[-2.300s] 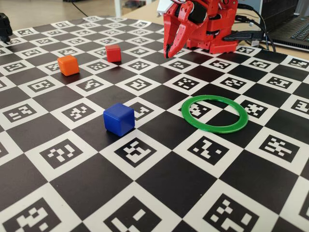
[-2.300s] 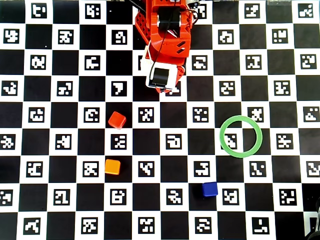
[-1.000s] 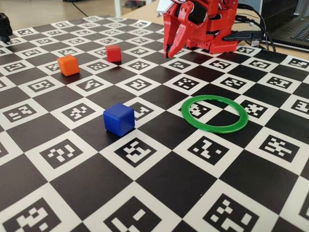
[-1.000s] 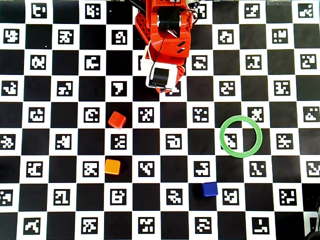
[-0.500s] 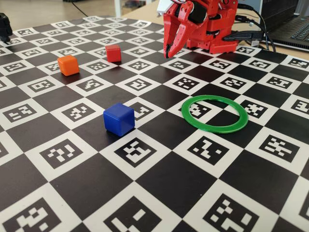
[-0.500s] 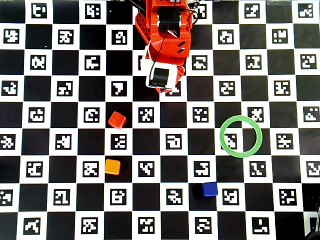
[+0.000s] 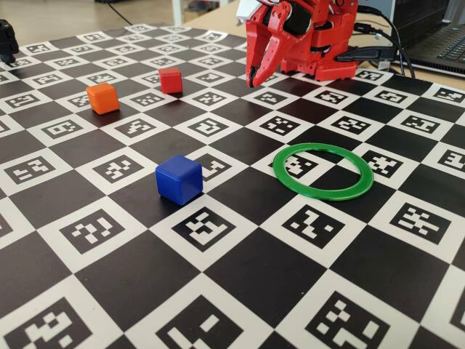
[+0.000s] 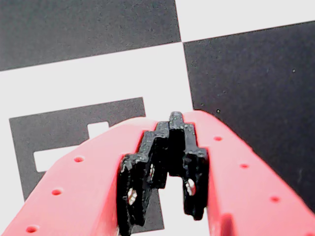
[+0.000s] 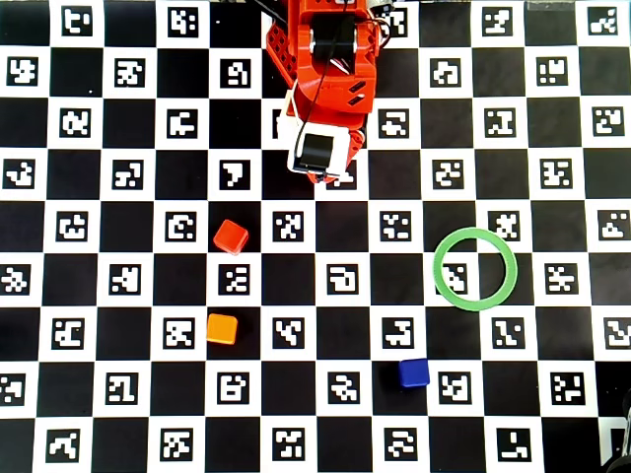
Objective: Grab the red cube then put it in the green circle then put the blue cube on top and finally the orange cube on top
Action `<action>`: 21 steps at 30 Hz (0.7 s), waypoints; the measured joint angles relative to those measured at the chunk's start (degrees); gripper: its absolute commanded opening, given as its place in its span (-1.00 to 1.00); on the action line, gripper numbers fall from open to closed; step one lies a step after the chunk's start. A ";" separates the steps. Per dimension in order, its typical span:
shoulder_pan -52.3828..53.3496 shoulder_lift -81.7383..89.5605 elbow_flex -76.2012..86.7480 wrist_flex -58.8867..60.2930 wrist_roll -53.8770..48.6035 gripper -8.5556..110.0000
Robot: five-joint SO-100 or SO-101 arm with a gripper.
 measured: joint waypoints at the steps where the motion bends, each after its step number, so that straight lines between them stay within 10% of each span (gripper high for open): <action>1: 0.00 0.00 0.00 0.00 0.00 -0.95; 21: 0.00 0.00 0.00 0.00 -1.58 -0.95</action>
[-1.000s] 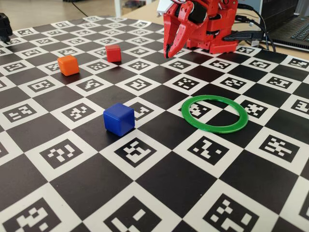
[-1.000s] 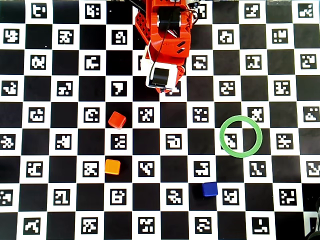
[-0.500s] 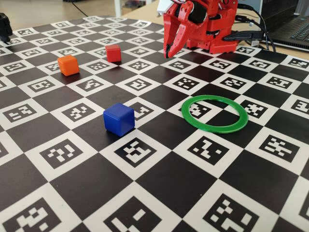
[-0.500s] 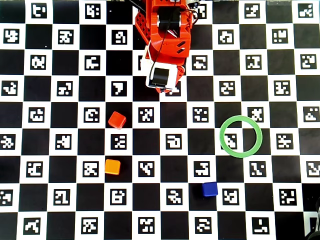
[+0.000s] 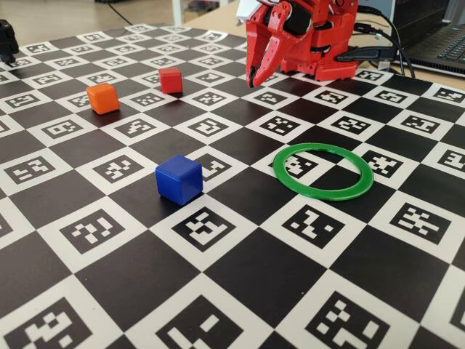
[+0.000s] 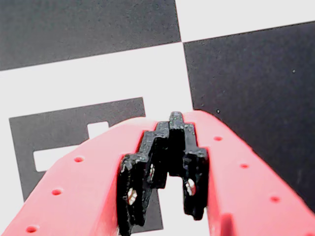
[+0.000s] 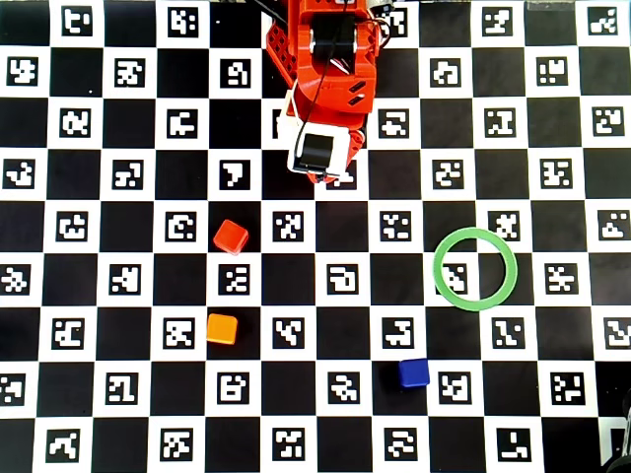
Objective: Grab the red cube then put it in the green circle then put the blue cube on top and finally the orange cube on top
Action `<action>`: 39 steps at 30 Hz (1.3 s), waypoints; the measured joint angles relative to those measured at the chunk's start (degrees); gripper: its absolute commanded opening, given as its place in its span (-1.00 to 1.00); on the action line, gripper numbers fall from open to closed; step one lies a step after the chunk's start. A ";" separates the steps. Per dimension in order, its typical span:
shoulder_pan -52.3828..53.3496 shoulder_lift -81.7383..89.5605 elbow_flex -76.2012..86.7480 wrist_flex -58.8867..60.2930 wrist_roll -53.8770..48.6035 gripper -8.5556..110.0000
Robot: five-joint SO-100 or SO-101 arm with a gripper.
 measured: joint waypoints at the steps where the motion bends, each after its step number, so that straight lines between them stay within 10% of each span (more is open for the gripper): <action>1: 0.00 0.00 0.00 0.00 -0.35 -0.95; 23: 0.26 0.00 -0.44 0.18 -0.53 -0.95; 39: 0.44 -40.61 -51.33 12.30 36.65 -0.75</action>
